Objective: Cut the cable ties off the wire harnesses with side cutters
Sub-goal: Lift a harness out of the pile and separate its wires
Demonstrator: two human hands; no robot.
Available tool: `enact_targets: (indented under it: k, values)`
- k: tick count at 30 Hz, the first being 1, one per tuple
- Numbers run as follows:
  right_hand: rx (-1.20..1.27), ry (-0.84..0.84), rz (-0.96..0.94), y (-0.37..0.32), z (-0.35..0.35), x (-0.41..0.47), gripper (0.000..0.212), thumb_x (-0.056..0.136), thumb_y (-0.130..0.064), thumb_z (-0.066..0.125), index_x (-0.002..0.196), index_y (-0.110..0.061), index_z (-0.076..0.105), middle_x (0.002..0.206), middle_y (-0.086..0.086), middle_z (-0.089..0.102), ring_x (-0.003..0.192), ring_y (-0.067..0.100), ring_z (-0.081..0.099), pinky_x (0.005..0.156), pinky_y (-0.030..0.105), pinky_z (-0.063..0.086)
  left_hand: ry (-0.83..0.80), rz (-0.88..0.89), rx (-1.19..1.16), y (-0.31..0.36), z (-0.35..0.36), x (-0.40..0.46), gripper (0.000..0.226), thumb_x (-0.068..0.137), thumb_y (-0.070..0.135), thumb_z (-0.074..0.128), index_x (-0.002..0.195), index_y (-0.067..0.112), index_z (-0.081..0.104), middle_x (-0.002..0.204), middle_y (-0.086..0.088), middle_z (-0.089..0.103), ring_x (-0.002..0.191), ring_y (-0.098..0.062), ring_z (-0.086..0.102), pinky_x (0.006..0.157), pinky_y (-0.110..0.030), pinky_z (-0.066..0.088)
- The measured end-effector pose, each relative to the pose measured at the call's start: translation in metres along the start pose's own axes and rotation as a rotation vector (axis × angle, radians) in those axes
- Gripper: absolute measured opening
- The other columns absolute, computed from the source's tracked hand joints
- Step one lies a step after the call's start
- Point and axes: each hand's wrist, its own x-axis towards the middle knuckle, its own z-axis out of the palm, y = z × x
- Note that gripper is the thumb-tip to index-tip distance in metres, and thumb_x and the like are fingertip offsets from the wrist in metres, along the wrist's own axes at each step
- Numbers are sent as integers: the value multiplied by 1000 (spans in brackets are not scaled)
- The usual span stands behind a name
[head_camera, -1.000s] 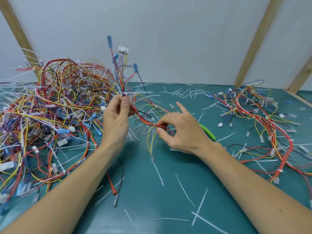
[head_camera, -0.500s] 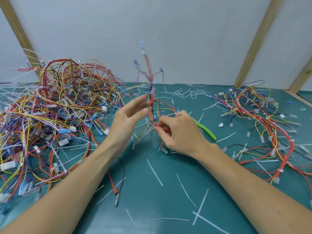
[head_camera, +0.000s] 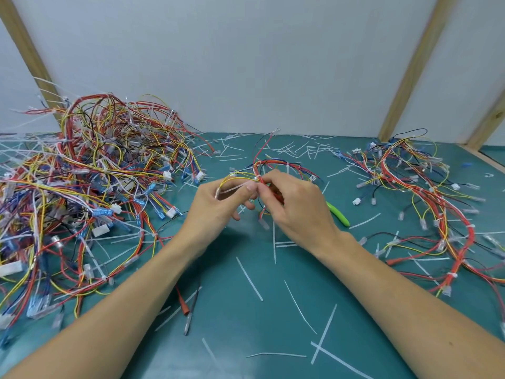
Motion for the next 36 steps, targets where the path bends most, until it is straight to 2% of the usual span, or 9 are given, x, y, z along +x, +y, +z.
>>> enact_targets:
  k: [8, 12, 17, 21, 25, 28, 31, 33, 36]
  values:
    - [-42, -103, -104, 1, 1, 1, 33, 93, -14, 53, 120, -15, 72, 106, 0, 65, 103, 22, 58, 87, 35, 42, 68, -105, -153, 2, -1, 0, 12, 86, 28, 74, 78, 19, 72, 83, -2, 76, 82, -17, 76, 57, -22, 53]
    - [104, -170, -5, 6, 5, -1, 37, 96, -29, 59, 132, -21, 64, 116, -6, 65, 107, 12, 61, 93, 33, 50, 69, -152, -279, 5, -5, 3, 11, 85, 29, 71, 79, 20, 67, 90, -8, 76, 82, -20, 75, 58, -24, 56]
    - [-46, -276, -2, 18, 7, 0, 33, 91, -53, 70, 101, -21, 72, 104, -9, 72, 108, 15, 63, 109, 42, 39, -23, -192, -467, 8, -17, 6, 13, 88, 32, 66, 87, 26, 77, 88, 2, 74, 84, -15, 74, 66, -24, 58]
    - [-100, -158, 2, 16, 6, 2, 21, 89, -42, 73, 89, -22, 67, 92, -13, 68, 100, 12, 63, 118, 41, 28, -54, -216, -612, 9, -22, 8, 15, 91, 32, 63, 89, 28, 78, 90, 8, 74, 90, -10, 73, 71, -26, 60]
    - [-57, 15, 29, 14, 2, 2, 9, 83, -18, 69, 90, -17, 64, 84, -9, 69, 84, 18, 63, 108, 40, 42, -7, -245, -750, 7, -28, 12, 11, 94, 34, 61, 93, 28, 71, 90, 12, 72, 94, -7, 73, 68, -25, 59]
    - [1, 80, 108, 14, 0, 0, 8, 83, -24, 72, 86, -20, 66, 75, -11, 68, 74, 18, 62, 76, 35, 51, 46, -275, -786, 6, -28, 14, 14, 98, 34, 59, 91, 29, 70, 88, 13, 72, 93, -4, 72, 65, -24, 58]
    - [38, 107, 106, 19, 0, 0, 28, 86, -38, 80, 75, -20, 62, 58, -14, 49, 58, 12, 46, 57, 31, 41, 114, -282, -779, 5, -28, 15, 16, 98, 35, 59, 86, 29, 69, 88, 15, 72, 92, -2, 72, 64, -21, 56]
    - [48, 169, 25, 17, 0, 2, 36, 87, -42, 80, 70, -17, 60, 58, -12, 40, 57, 10, 37, 55, 29, 34, 145, -281, -802, 4, -29, 15, 17, 95, 35, 62, 82, 28, 70, 89, 15, 72, 91, -1, 71, 63, -20, 55]
    - [69, 211, -122, 10, 1, 4, 32, 91, -35, 76, 75, -10, 64, 69, -5, 50, 67, 15, 45, 64, 30, 40, 197, -281, -837, 2, -31, 16, 20, 95, 33, 62, 80, 26, 72, 86, 13, 73, 86, 0, 71, 61, -18, 54]
